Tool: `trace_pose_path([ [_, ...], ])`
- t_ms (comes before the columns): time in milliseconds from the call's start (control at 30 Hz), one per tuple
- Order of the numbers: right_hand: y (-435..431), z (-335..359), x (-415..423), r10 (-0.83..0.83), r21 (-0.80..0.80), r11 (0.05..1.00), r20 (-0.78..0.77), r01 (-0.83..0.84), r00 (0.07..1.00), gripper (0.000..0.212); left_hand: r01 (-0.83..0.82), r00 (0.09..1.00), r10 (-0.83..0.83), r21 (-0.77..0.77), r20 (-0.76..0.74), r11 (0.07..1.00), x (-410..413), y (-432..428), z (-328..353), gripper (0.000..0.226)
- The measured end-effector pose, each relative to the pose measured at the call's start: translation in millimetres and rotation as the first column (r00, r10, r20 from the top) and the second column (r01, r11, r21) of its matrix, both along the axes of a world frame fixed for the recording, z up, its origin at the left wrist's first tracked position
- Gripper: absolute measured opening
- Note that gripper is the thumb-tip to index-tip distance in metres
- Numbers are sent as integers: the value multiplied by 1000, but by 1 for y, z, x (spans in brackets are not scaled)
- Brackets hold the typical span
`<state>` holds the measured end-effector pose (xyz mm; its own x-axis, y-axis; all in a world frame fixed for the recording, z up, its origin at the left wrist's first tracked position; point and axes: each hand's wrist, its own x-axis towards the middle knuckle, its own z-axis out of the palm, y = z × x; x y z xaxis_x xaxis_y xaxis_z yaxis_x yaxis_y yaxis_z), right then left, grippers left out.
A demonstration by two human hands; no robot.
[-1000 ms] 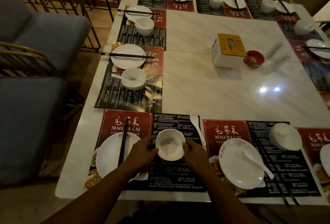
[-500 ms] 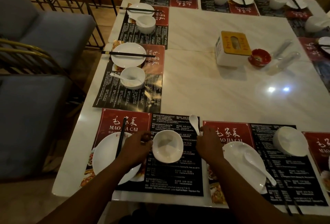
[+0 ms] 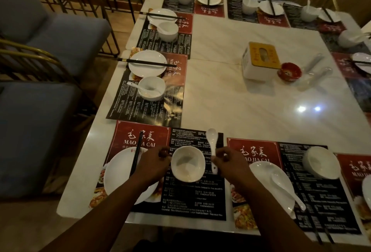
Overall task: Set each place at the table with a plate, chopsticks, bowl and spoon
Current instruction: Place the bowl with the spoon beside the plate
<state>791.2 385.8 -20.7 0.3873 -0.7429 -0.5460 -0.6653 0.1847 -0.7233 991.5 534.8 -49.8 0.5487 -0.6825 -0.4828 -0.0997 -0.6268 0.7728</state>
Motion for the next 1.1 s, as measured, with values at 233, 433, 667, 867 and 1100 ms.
trace_pose_path([
  [233,75,0,4,75,10,997,-86,-75,993,13,67,998,-67,-27,19,997,-4,9,6,31],
  [433,94,-13,17,-25,-75,997,-140,14,990,10,99,993,-97,-40,67,994,0,19,7,26],
  [667,94,-18,24,-84,-121,991,-181,63,980,16,94,987,-87,-47,132,994,14,30,6,24],
  [867,89,-20,23,-91,-127,990,-196,67,976,25,107,980,-101,-27,174,994,19,34,2,31],
  [1100,84,-22,24,-54,-118,993,-221,28,974,27,98,985,-89,-54,148,994,14,30,6,24],
])
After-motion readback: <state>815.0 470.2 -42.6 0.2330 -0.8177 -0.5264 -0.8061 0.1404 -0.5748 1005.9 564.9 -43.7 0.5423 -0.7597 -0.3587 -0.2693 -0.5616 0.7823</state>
